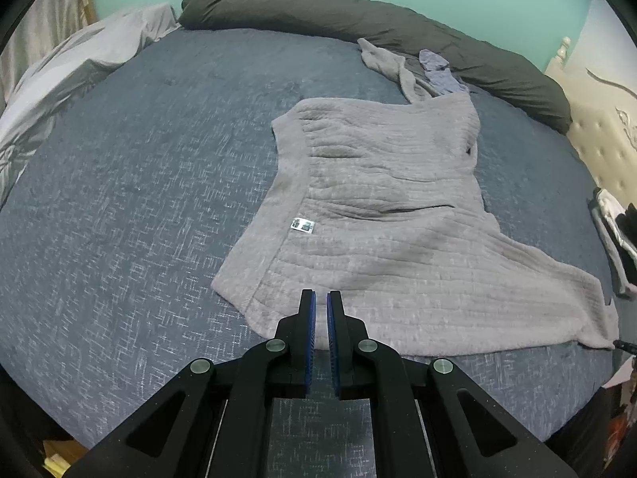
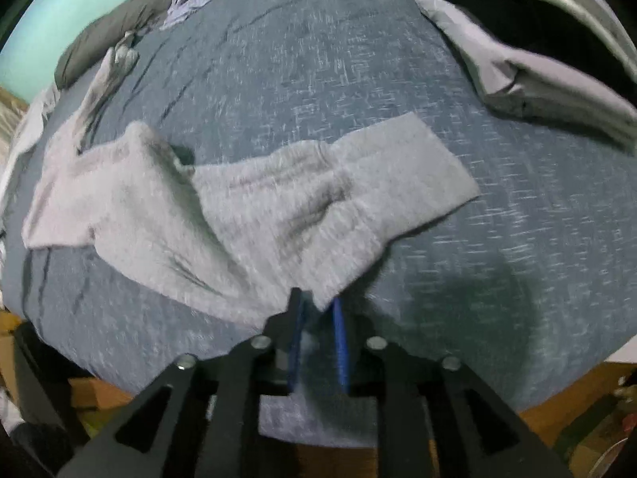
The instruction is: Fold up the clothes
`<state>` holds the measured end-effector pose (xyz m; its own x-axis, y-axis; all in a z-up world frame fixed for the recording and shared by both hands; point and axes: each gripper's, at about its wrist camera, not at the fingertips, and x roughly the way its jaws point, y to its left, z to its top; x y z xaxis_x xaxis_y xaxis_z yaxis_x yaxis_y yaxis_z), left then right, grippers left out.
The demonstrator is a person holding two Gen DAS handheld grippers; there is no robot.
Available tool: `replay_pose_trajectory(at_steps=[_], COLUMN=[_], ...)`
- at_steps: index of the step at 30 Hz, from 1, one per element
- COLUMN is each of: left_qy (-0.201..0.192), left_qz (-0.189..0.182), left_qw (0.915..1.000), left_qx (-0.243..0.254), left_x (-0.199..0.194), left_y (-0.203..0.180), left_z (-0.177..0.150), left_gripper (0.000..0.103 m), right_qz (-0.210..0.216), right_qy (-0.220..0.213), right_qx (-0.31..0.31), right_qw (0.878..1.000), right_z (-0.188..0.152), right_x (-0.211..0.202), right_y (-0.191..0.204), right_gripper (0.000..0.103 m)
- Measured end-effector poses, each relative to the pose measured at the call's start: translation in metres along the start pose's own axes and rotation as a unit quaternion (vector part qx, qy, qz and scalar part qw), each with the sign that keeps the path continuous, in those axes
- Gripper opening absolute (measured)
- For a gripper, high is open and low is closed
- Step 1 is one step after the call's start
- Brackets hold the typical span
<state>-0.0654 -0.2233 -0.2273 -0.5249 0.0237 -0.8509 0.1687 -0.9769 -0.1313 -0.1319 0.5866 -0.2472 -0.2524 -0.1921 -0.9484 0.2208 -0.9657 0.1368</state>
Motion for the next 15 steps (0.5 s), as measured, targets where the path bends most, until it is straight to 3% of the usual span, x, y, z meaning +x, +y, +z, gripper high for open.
replay_pose_trajectory(at_steps=[3,10,15], left_qy=[0.003,0.011,0.016], left_qz=[0.002,-0.003,0.0], left_qw=[1.0,0.9999,0.9998], left_qx=[0.0,0.003,0.011], left_x=[0.001,0.009,0.01], left_y=[-0.002,-0.011,-0.014], left_z=[0.0,-0.002,-0.004], left_gripper=[0.007,0.007,0.007], right_qz=[-0.018,-0.048,-0.063], right_qy=[-0.017,-0.034,-0.022], right_qx=[0.0,-0.004,-0.006], right_qw=[1.0,0.998,0.998], right_z=[0.004,0.051,0.073], right_x=[-0.017,-0.021,0.005], right_y=[-0.011,-0.023,-0.034], right_gripper=[0.02,0.051,0.052])
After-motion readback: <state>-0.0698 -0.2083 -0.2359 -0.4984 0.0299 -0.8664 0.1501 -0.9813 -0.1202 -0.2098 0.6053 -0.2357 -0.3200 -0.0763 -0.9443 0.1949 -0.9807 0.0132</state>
